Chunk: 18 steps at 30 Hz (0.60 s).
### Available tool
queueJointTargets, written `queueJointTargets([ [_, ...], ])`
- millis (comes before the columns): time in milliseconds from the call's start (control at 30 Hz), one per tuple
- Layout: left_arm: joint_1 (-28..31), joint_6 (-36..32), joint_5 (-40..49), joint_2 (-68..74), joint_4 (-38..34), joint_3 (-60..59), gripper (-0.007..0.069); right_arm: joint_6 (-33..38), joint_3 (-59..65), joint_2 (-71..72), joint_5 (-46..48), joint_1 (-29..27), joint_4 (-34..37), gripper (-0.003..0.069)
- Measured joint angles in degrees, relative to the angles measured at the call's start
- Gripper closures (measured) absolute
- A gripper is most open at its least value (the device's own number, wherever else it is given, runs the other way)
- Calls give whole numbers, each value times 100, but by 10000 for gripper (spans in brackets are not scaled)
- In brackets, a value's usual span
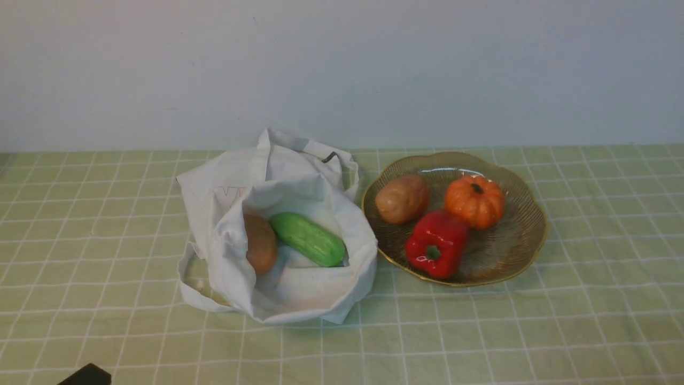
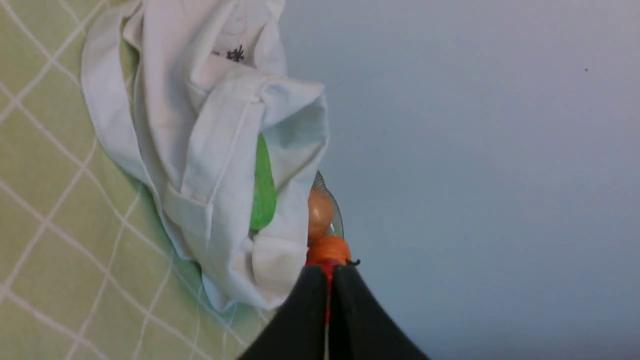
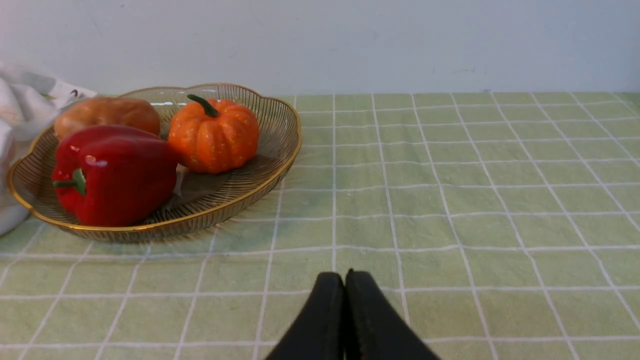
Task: Take vegetables from bag on green coffee tablecloth place on plate.
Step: 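Reach into the cloth bag and grasp the potato inside with the left gripper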
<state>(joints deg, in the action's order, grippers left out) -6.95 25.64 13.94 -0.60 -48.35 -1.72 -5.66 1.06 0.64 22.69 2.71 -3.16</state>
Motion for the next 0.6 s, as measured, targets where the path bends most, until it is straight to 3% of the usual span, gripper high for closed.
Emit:
queueJointTargets([
  [267,0,-533,-824,0,-207,7,629,0,0,0,0,0,0,674],
  [300,0,-1101,-622,0,18,157,629,0,0,0,0,0,0,674],
  [367,0,-1583,-306,13,183,514,629,0,0,0,0,0,0,674],
  [567,0,-2207,1018,1018,703,2004,629,0,0,0,0,0,0,674],
  [600,0,-2213,1880,1687,1026,2651,629,0,0,0,0,0,0,674],
])
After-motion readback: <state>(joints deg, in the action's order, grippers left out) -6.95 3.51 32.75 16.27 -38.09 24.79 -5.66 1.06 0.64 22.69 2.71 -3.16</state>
